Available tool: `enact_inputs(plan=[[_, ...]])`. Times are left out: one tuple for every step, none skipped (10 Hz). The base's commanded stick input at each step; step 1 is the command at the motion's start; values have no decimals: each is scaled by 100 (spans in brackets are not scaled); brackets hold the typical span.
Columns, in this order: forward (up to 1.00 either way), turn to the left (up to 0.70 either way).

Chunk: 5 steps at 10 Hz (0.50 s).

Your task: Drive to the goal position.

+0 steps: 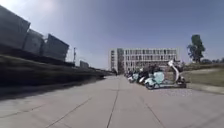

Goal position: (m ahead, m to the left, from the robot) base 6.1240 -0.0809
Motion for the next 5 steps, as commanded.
enact_inputs(plan=[[100,2],[100,2],[100,2],[100,2],[100,2]])
